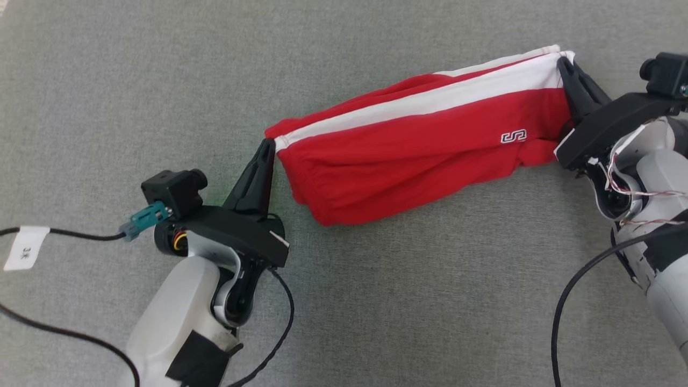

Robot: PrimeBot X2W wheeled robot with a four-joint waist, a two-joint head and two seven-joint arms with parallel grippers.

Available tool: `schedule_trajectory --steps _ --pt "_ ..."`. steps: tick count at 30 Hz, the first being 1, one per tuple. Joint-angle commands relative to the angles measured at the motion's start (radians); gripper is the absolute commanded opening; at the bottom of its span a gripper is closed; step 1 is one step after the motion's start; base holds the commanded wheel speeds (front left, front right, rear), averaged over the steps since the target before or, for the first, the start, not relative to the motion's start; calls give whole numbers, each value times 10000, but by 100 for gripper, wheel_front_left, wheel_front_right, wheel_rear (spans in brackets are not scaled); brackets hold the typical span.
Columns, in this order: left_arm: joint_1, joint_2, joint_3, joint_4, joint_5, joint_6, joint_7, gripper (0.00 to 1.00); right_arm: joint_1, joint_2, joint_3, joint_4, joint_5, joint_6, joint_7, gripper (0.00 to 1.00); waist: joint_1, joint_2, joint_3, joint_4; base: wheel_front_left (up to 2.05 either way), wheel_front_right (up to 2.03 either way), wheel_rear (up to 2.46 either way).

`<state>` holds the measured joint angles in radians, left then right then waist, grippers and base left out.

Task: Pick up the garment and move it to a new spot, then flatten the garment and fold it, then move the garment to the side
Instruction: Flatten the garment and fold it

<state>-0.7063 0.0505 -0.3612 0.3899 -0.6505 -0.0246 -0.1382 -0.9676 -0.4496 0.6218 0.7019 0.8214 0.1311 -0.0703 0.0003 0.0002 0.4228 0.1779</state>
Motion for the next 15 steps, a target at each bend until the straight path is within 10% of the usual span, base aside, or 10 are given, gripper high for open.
schedule_trajectory --steps 1,6,7,10,11,15 --pt "-178 18 -117 171 -181 11 -144 0 -217 -67 172 158 114 -8 -35 0 -3 -2 213 173 0 0 0" --pt "-801 13 -745 839 -664 -89 -477 0 -797 -77 779 779 488 -9 -118 0 -3 -2 382 235 0 0 0" --pt "-889 13 -853 933 -819 -108 -542 15 -925 -86 868 879 558 -9 -181 0 -3 -2 406 239 0 0 0" --pt "-1069 14 -1110 1170 -1009 -162 -770 84 -1080 -42 1076 1181 890 -9 -308 100 -3 -2 420 245 0 0 0" --pt "-1097 9 -1203 1207 -1020 -170 -852 100 -1109 -48 1136 1238 997 -9 -375 100 -3 -2 411 245 0 0 0" --pt "-941 16 -1339 1209 -724 -104 -1130 100 -934 -205 1401 1228 1356 -9 -752 100 -3 -2 313 194 0 0 0"
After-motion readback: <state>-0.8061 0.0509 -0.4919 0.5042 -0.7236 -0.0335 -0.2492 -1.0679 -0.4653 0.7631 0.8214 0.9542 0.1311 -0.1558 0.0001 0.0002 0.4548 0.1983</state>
